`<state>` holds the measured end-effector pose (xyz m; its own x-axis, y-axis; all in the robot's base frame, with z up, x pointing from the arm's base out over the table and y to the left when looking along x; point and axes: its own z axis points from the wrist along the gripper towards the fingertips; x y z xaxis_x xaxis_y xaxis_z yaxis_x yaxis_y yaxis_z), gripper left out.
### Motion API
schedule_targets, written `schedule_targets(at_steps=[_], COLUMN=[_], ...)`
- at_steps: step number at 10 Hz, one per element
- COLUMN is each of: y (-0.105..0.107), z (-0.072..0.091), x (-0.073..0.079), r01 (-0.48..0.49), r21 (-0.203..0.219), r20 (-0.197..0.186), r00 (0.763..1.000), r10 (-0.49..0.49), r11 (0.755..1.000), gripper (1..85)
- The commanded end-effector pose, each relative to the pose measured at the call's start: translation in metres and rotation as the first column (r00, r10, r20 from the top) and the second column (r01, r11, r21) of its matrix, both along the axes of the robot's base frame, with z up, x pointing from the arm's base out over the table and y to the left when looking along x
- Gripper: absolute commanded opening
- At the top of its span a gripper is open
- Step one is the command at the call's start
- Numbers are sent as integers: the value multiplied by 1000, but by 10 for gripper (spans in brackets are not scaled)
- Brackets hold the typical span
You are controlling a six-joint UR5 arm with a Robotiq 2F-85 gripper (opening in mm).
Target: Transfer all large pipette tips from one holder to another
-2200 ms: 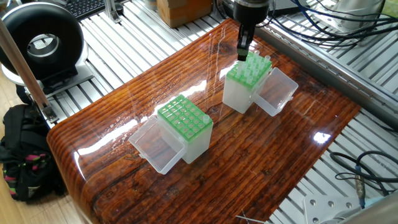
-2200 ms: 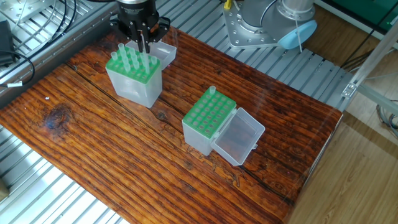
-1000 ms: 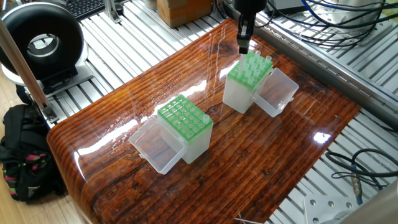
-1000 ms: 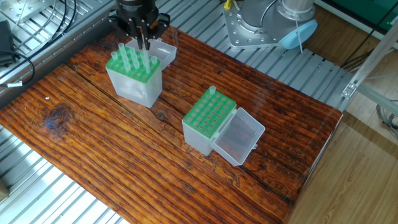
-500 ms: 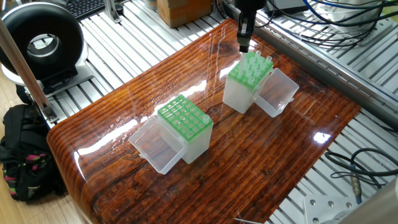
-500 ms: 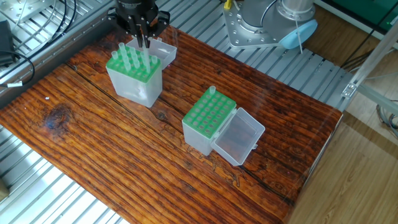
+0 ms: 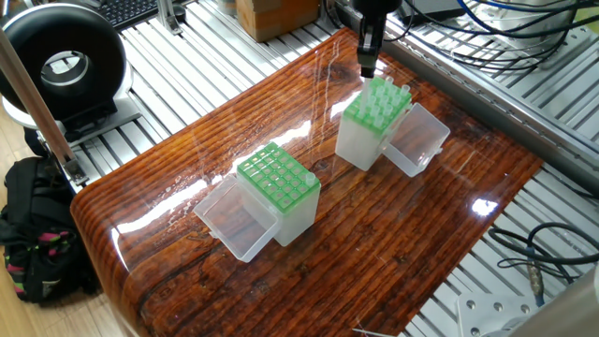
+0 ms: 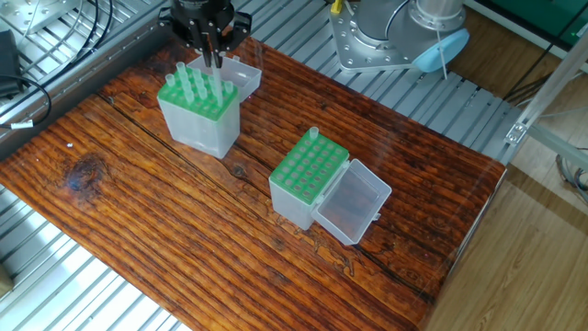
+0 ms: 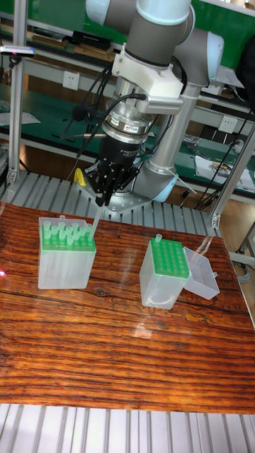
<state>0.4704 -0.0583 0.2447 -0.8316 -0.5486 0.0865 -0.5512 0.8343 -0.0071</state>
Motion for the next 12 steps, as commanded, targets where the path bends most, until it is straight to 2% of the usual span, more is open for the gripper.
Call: schedule_targets(at_steps=[1, 12], y=[4, 11], z=[4, 14], x=[0, -1], r01=[5, 22], r21=[10, -1], r20=[-2, -20], r00=[1000, 1000], r10=[-5, -22], r11=[1000, 1000], gripper=[127, 127])
